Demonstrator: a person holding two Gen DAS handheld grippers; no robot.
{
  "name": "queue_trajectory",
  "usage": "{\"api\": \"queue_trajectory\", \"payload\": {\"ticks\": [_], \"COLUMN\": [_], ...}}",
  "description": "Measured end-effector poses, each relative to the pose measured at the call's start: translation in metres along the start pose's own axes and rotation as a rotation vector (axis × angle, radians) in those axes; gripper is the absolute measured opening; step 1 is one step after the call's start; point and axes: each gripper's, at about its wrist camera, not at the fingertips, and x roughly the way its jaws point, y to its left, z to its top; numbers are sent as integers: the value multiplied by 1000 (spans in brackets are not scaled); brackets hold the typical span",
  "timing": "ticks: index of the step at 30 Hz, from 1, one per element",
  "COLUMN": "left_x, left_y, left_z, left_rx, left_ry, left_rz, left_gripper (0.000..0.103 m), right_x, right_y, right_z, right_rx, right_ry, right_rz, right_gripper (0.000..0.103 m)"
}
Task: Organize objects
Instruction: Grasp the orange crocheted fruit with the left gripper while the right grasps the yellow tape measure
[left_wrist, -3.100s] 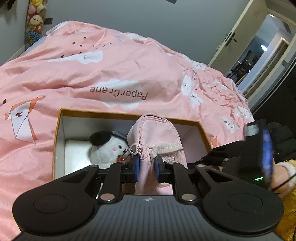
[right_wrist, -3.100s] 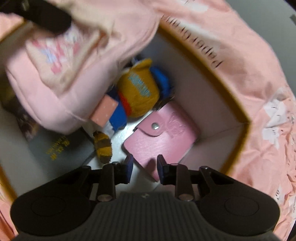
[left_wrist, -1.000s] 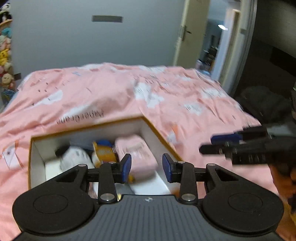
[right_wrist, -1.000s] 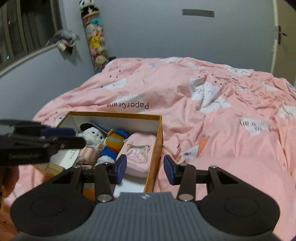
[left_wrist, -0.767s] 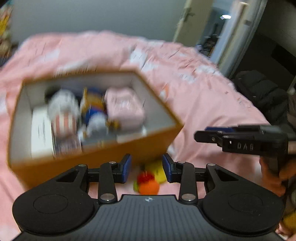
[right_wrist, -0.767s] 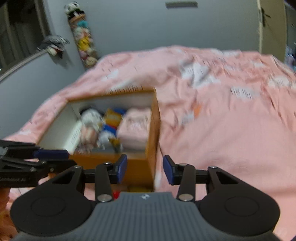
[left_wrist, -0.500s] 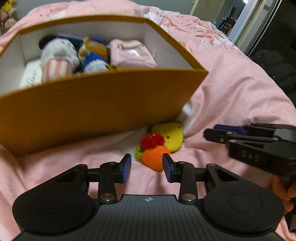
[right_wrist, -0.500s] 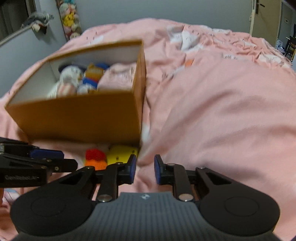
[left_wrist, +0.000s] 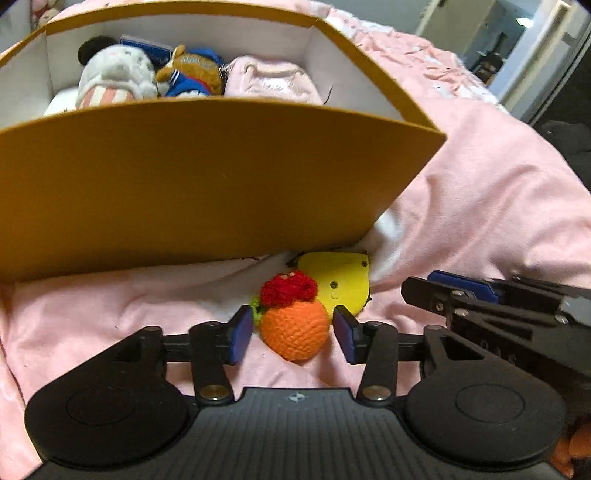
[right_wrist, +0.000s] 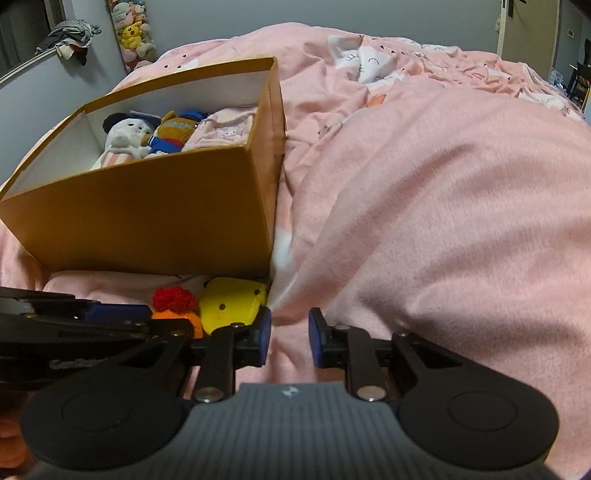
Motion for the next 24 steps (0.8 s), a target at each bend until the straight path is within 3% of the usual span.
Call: {"api": "queue_trajectory", "payload": {"ticks": [5, 7, 15, 17, 21, 24], "left_x": [7, 0, -40, -44, -48, -44], "left_y": [9, 11, 30, 36, 43, 45], "left_z": [1, 0, -5, -4, -4, 1], "left_rx": [-74, -80, -64, -84, -100, -86], "left_ry": [13, -1, -68, -78, -89, -87], "left_rz": [17, 7, 36, 35, 48, 62], "left_gripper": [50, 45, 45, 45, 45, 45], "right_x": [2, 3, 12, 18, 29, 38], "right_y": [0, 2, 22, 29, 39, 42], "right_z": [-1, 0, 3, 4, 8, 11], "right_rx": [2, -5, -58, -73, -61, -30], "right_ry": [2, 1, 22, 38, 74, 91], "right_rz": [11, 27, 64, 64, 74, 52], "right_gripper": [25, 30, 45, 47, 59, 59]}}
